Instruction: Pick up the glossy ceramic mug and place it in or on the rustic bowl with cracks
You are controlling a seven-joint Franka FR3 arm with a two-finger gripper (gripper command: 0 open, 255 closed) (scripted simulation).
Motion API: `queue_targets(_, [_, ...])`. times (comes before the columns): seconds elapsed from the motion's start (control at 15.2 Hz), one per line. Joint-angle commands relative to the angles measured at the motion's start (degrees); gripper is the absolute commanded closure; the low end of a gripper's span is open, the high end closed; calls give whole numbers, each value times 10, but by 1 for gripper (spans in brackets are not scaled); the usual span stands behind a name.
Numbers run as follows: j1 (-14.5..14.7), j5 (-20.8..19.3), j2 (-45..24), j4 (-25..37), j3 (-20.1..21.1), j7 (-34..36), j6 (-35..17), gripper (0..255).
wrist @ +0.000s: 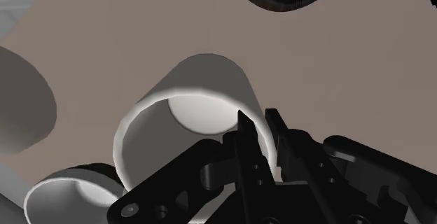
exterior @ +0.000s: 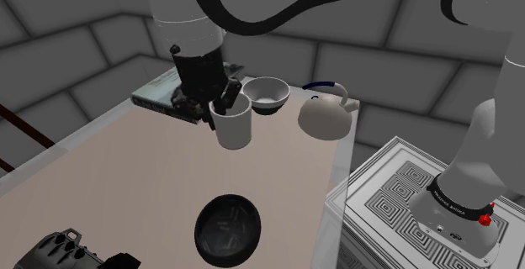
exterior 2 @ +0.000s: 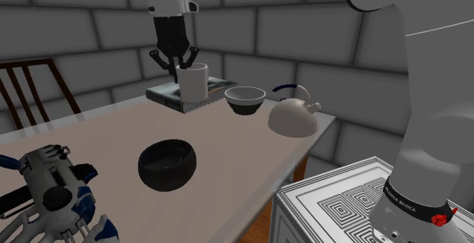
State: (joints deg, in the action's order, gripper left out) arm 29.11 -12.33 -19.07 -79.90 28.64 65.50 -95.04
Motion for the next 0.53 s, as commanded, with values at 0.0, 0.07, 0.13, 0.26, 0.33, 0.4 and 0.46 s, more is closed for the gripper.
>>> queue_targets(0.0, [18, -3, -4, 8, 7, 24, 6, 255])
queue_targets(0.07, [27, -5, -7, 12, 10, 37, 10, 255])
queue_targets(0.13, [37, -7, -10, 17, 14, 49, 13, 255])
queue_targets(0.26, [59, -12, -18, 30, 21, 74, 21, 255])
queue_targets(0.33, [70, -15, -23, 38, 24, 87, 26, 255])
queue_targets(0.4, [81, -18, -29, 47, 27, 99, 31, 255])
queue_targets(0.46, [93, -22, -35, 57, 30, 112, 37, 255])
